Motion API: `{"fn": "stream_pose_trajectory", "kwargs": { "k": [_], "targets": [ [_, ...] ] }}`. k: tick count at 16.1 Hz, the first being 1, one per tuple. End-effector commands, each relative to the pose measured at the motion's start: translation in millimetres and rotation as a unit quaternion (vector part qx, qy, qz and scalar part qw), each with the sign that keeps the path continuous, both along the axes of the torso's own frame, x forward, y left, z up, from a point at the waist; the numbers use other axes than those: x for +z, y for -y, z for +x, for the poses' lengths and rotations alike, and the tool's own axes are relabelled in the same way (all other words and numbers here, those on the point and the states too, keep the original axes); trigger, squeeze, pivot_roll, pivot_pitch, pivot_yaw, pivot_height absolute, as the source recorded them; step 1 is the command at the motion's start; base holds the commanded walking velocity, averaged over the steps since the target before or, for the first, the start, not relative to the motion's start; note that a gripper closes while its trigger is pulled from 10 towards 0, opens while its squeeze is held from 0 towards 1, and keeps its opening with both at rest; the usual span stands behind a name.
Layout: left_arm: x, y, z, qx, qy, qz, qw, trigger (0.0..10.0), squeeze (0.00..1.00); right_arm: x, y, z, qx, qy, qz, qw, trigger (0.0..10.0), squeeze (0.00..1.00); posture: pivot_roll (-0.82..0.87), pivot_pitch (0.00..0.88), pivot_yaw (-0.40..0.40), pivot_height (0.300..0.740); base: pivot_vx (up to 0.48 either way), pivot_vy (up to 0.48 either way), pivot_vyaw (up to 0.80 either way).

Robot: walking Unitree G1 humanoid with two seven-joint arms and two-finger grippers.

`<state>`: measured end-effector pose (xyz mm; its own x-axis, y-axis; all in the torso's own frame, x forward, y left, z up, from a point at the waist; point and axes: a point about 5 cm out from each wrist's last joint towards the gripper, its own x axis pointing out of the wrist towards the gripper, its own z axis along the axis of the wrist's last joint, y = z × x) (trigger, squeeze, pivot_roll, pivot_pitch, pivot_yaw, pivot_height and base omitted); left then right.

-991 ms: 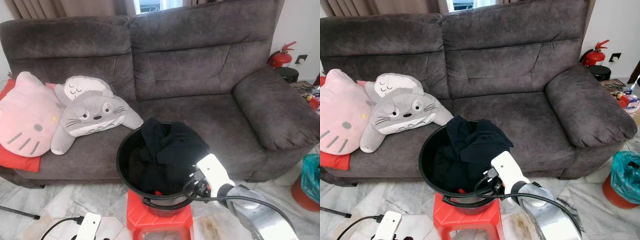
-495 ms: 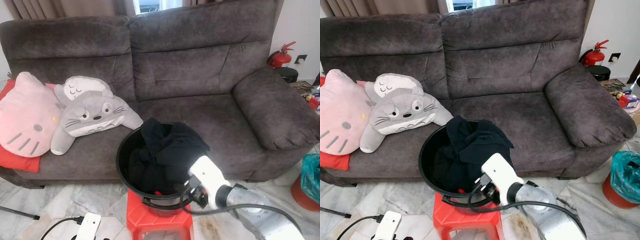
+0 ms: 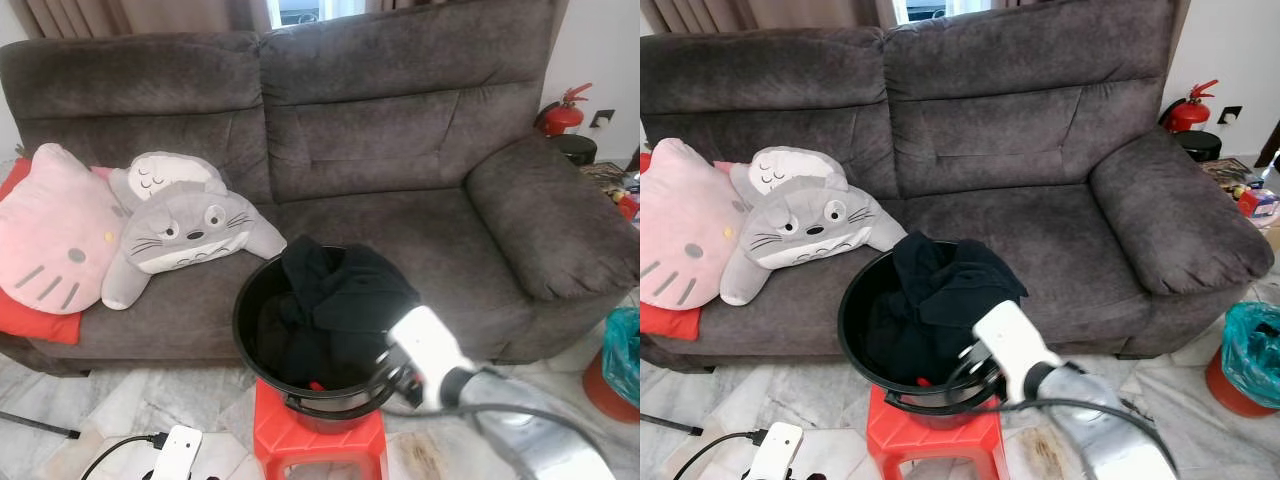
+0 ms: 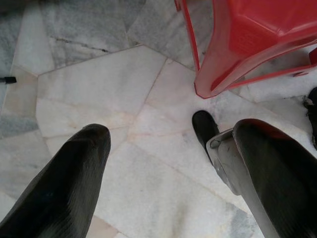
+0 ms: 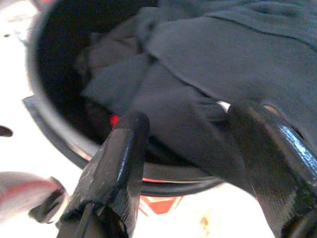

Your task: Hang hanger

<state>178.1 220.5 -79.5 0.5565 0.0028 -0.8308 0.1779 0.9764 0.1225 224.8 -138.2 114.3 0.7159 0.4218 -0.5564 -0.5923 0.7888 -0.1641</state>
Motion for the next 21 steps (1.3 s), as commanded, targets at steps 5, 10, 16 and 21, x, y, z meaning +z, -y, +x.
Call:
{"fn": "stream_pose_trajectory", "kwargs": {
  "k": [5, 10, 16, 21],
  "targets": [
    [-1, -5.7, -4.7, -0.004, -0.01, 0.011, 1.0, 10.0, 0.0, -1, -2.7, -0.3, -0.008, -0.005, 0.004, 1.0, 10.0, 0.0, -0.18, 0.0, 0.102, 0.74, 0.0, 0.0, 0.0],
    [-1, -5.0, -4.1, -0.005, -0.01, 0.011, 1.0, 10.0, 0.0, -12, -8.9, 0.7, 0.016, -0.023, 0.017, 0.999, 10.0, 0.0, -0.18, 0.0, 0.103, 0.74, 0.0, 0.0, 0.0],
    [-1, -5.5, -3.9, -0.004, -0.009, 0.011, 1.0, 10.0, 0.0, -8, -10.3, 12.5, 0.02, -0.002, 0.01, 1.0, 10.0, 0.0, -0.17, 0.0, 0.101, 0.74, 0.0, 0.0, 0.0],
    [-1, -4.5, -3.8, -0.005, -0.009, 0.01, 1.0, 10.0, 0.0, -7, -13.4, 8.7, 0.048, -0.005, 0.014, 0.999, 10.0, 0.0, -0.17, 0.0, 0.102, 0.74, 0.0, 0.0, 0.0]
  ]
}}
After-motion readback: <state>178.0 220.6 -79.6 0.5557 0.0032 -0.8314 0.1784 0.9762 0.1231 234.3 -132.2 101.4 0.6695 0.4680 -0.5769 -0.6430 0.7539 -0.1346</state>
